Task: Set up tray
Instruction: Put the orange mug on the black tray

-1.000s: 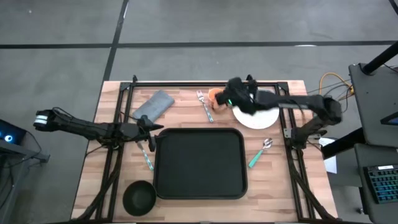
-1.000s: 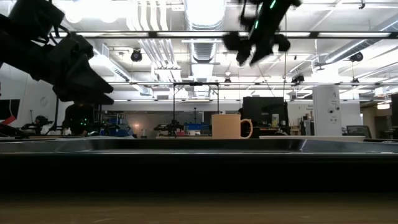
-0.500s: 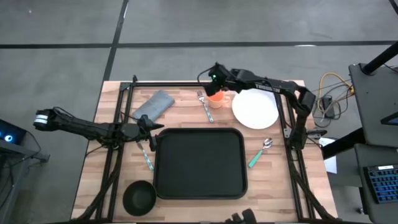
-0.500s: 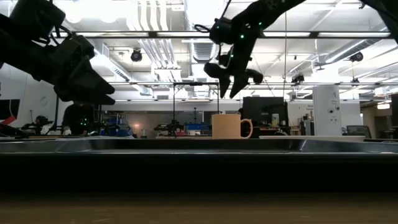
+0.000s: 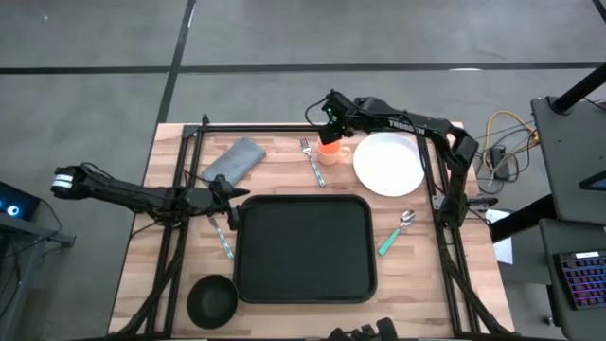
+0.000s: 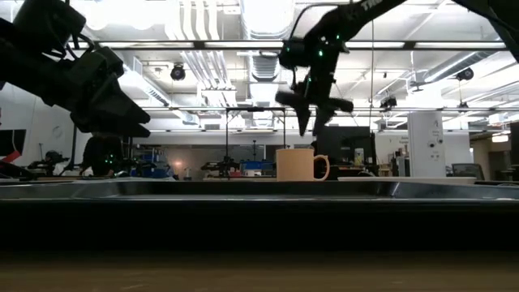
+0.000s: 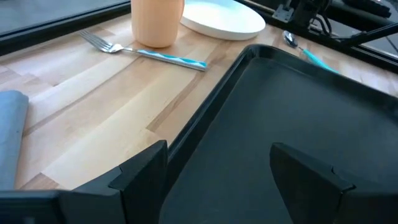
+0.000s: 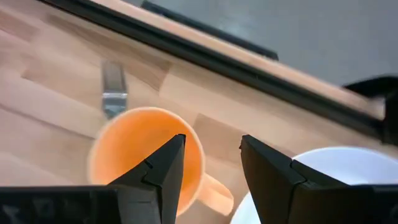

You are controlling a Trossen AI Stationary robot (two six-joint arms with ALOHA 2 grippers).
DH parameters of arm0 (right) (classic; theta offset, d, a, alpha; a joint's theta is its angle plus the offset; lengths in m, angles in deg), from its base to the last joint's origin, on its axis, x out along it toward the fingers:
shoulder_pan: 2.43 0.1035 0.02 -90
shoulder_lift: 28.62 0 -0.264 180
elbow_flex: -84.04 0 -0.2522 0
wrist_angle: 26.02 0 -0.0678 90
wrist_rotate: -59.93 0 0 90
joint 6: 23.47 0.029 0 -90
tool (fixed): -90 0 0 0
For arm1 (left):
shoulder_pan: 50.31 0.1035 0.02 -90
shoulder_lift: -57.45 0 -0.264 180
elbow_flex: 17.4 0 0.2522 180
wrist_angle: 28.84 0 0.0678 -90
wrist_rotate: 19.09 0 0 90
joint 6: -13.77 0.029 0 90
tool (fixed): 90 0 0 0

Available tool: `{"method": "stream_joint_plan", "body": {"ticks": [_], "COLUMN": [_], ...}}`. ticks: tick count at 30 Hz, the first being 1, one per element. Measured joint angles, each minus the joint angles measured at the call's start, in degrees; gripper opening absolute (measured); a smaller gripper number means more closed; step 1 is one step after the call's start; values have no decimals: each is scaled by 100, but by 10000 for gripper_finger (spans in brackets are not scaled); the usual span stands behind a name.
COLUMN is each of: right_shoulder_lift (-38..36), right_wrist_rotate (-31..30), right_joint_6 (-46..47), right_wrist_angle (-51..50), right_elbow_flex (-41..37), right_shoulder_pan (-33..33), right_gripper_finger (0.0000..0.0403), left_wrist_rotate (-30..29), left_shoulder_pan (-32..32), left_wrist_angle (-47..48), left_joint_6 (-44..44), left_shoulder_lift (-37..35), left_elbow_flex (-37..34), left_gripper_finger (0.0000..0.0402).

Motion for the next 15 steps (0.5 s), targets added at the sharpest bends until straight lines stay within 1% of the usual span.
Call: {"method": "stream_joint_plan", "body": {"ticks": [12,15], "right_shoulder_lift": [910,934], "right_wrist_rotate": [-10,-9], "right_joint_6": [165,138], "right_wrist_angle": [123,140], "right_elbow_flex": [-94,-96], "right_shoulder_pan": [25,34], "right_gripper_finger": [147,127], "left_wrist_rotate": [2,2], "left_shoulder_pan": [0,0], "left_wrist_angle": [-7,-4], "left_joint_6": [39,39], "left_shoulder_lift": [0,0], "left_elbow_flex": [0,6], "left_gripper_finger": [262,262]}}
